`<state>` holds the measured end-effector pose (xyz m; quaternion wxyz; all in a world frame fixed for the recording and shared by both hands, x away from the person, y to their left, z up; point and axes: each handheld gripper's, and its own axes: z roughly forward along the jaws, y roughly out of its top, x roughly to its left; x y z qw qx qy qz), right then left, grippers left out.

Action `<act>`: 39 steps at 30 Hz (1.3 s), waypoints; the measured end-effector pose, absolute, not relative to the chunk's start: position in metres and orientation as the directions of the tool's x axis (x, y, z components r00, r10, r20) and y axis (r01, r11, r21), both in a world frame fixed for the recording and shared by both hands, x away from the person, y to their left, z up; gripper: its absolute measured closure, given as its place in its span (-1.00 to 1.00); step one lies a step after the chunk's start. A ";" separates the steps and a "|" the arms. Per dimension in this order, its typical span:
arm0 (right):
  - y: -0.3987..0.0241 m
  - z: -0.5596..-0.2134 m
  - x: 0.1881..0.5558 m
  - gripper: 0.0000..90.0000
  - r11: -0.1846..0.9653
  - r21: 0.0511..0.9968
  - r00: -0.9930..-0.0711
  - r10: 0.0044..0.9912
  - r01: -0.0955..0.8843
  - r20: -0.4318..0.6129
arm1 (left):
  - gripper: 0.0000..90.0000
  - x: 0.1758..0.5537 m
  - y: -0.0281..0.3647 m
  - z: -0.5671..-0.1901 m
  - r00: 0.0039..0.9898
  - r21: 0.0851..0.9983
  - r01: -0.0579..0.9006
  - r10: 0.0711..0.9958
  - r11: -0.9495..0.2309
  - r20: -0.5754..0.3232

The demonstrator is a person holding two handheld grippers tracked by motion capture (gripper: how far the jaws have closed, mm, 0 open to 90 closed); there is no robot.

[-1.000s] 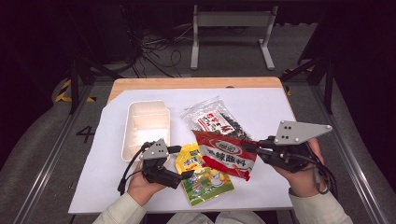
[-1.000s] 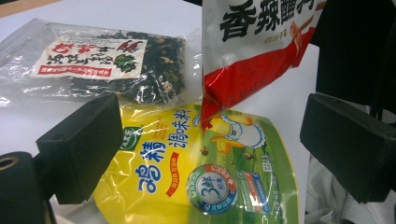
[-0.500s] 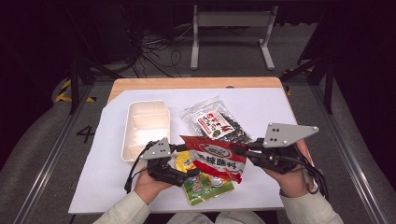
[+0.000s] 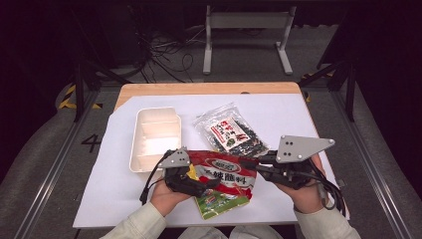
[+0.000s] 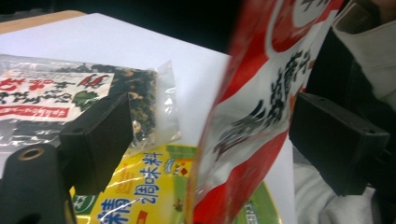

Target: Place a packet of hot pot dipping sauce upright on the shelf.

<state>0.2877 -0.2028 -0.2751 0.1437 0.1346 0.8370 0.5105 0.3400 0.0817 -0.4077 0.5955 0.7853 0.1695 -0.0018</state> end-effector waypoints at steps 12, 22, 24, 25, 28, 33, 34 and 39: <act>-0.203 -0.277 0.288 0.98 0.415 0.907 -0.922 0.374 0.073 -0.097 | 0.27 0.331 0.083 -0.403 0.952 0.937 0.233 0.259 -0.260 -0.164; -0.211 -0.280 0.290 0.97 0.391 0.916 -0.912 0.400 0.084 -0.087 | 0.95 0.326 0.084 -0.398 0.968 0.936 0.191 0.214 -0.296 -0.129; -0.212 -0.280 0.290 0.96 0.391 0.916 -0.910 0.404 0.087 -0.087 | 0.96 0.326 0.085 -0.396 0.968 0.932 0.195 0.215 -0.307 -0.132; -0.213 -0.281 0.291 0.95 0.392 0.916 -0.909 0.407 0.090 -0.085 | 0.96 0.326 0.085 -0.395 0.967 0.929 0.203 0.212 -0.310 -0.140; -0.216 -0.283 0.292 0.84 0.383 0.919 -0.905 0.417 0.098 -0.078 | 0.97 0.328 0.088 -0.392 0.966 0.925 0.208 0.218 -0.319 -0.142; -0.227 -0.287 0.294 0.70 0.383 0.917 -0.886 0.456 0.112 -0.082 | 0.98 0.332 0.096 -0.384 0.959 0.917 0.233 0.232 -0.323 -0.161; -0.231 -0.288 0.295 0.68 0.380 0.917 -0.883 0.463 0.123 -0.074 | 0.98 0.332 0.098 -0.383 0.958 0.918 0.234 0.235 -0.321 -0.162; -0.249 -0.298 0.302 0.64 0.380 0.908 -0.860 0.509 0.175 -0.047 | 0.98 0.335 0.108 -0.373 0.957 0.925 0.221 0.250 -0.310 -0.145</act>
